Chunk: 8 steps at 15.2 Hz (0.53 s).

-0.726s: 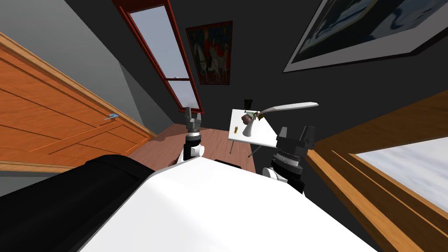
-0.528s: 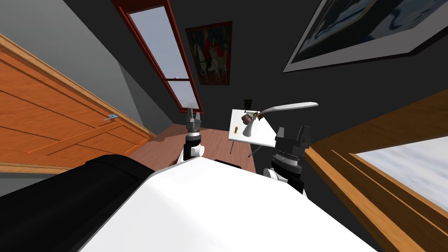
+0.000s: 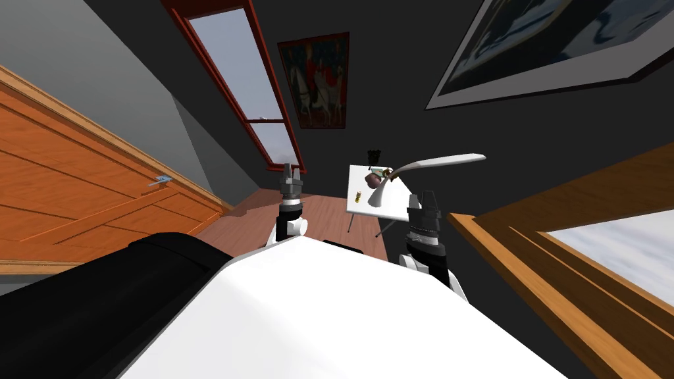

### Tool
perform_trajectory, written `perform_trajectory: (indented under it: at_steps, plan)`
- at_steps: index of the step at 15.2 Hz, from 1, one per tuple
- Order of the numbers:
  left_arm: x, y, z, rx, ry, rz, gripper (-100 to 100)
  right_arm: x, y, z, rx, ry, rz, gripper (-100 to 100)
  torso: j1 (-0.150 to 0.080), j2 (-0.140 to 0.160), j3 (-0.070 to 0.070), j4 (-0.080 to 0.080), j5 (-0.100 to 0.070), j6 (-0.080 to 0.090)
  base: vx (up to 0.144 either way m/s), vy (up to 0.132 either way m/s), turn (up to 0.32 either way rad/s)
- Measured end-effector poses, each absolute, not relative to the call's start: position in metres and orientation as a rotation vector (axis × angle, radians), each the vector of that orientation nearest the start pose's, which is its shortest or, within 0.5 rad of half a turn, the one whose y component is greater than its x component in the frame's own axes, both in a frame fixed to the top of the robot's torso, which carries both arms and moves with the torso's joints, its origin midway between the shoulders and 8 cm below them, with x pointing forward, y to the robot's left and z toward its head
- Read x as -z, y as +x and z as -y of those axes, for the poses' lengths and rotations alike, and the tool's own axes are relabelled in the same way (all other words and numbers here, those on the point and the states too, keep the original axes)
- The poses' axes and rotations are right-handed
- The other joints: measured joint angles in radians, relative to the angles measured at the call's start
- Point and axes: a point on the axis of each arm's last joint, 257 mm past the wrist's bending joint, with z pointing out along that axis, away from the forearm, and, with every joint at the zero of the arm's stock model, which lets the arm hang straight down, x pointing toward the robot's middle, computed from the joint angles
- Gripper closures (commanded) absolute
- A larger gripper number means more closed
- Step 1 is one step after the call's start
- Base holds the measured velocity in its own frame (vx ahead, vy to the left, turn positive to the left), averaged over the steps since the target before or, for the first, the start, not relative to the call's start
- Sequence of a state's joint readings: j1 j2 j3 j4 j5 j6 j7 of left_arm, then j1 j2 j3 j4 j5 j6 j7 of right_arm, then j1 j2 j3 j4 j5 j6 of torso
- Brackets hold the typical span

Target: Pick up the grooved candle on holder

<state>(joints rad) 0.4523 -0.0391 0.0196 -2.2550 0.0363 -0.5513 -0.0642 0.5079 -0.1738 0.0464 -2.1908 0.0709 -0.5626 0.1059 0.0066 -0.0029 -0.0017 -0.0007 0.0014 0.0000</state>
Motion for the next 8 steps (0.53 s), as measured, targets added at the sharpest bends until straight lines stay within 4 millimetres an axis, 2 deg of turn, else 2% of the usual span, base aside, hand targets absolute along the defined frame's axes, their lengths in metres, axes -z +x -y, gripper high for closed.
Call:
perform_trajectory:
  at_steps: [8]
  plan:
    - [-0.038, 0.34, -0.289, 1.275, -0.629, -0.521, 0, 0.049, 0.374, 0.239, -0.994, 0.356, -0.991, -100, -0.001, 0.0, 0.0, 0.0, 0.0, 0.0, 0.031, 0.075, -0.041]
